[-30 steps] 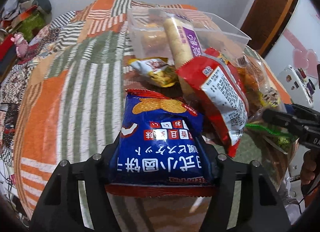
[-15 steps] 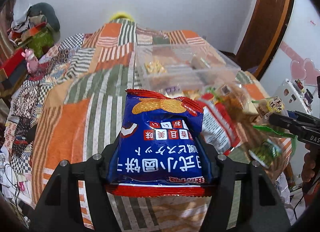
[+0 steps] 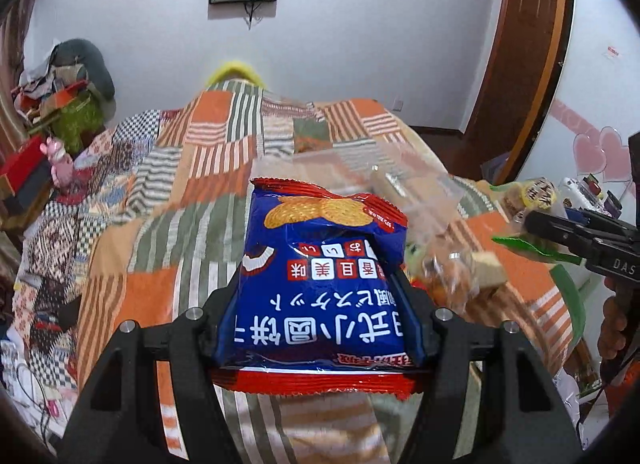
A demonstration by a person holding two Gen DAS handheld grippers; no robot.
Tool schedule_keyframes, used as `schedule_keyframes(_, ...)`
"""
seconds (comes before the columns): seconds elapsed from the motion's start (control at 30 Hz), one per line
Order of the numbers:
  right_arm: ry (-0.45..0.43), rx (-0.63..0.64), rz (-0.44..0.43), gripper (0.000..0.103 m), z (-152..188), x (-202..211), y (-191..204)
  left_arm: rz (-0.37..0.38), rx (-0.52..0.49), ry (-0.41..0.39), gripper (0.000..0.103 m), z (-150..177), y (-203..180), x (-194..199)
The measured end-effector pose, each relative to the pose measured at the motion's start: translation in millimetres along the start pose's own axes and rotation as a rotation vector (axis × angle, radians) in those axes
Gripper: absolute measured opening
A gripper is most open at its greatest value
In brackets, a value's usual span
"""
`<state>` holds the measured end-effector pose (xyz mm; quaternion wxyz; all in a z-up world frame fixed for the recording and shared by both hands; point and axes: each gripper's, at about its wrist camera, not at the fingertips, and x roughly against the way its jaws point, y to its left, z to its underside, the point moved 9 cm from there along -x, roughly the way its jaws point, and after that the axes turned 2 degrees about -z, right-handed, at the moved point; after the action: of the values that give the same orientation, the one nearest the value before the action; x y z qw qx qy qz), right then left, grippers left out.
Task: Organize snacks
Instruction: 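Lower the blue bag into the box with the left tool while the right drops the cookie bag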
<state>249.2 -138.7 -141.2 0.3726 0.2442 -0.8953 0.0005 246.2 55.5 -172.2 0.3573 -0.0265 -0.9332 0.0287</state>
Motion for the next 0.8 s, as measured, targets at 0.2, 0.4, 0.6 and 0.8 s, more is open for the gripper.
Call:
schedule_keyframes(0.2,-0.028,0.019,0.003,0.052,-24.5,-13.4,2.5,-0.006,-0.009,-0.035,0.064,-29.7,-2.1,-10.1)
schedule_keyframes(0.4,-0.040,0.018,0.009,0.052,-41.4,-32.8,4.1,0.004,0.000,-0.037,0.064,-50.7,1.2,-33.8)
schedule_keyframes(0.6,-0.019,0.030,0.009,0.053,-51.6,-57.9,4.5,-0.012,0.000,-0.026,0.064,-63.2,4.9,-60.3)
schedule_keyframes(0.8,0.023,0.013,-0.003,0.053,-58.1,-90.6,2.1,-0.023,0.011,-0.001,0.064,-73.7,13.8,-86.1)
